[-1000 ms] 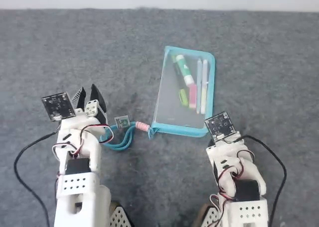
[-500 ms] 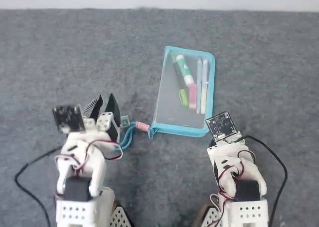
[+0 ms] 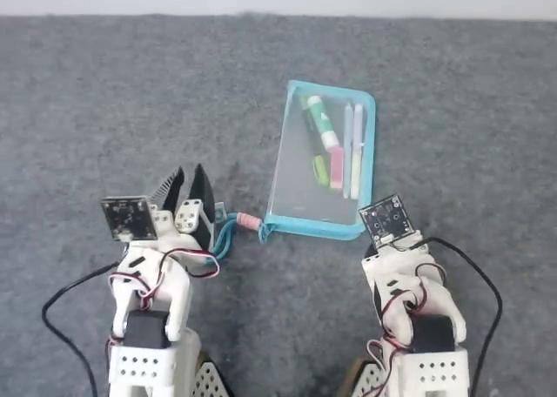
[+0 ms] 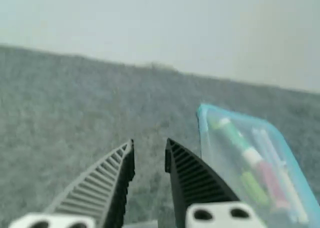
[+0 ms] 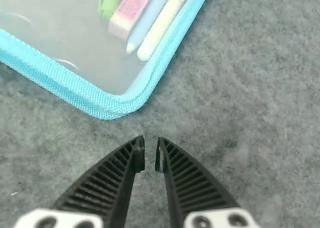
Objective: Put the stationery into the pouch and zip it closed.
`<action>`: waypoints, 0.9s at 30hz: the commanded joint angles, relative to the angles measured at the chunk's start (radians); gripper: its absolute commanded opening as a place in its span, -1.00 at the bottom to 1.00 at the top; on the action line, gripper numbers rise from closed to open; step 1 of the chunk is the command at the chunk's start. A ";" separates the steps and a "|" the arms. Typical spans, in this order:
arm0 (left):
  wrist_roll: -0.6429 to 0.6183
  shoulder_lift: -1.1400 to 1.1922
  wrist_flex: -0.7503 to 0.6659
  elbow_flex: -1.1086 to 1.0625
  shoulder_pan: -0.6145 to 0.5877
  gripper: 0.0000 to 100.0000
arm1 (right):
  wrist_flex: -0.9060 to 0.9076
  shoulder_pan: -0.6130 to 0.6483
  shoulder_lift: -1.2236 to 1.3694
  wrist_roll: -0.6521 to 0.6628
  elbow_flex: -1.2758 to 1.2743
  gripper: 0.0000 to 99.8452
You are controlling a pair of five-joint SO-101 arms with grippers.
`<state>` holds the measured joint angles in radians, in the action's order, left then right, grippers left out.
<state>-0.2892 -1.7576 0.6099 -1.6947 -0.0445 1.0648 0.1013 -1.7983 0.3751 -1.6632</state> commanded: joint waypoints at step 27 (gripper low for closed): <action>-0.009 -0.057 0.649 0.008 0.003 -0.81 | 0.004 -0.008 -0.013 -0.008 -0.020 -0.89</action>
<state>-0.2908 -1.7929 1.2528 -1.6947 -0.0445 1.0648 0.1013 -1.7983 0.3751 -1.6632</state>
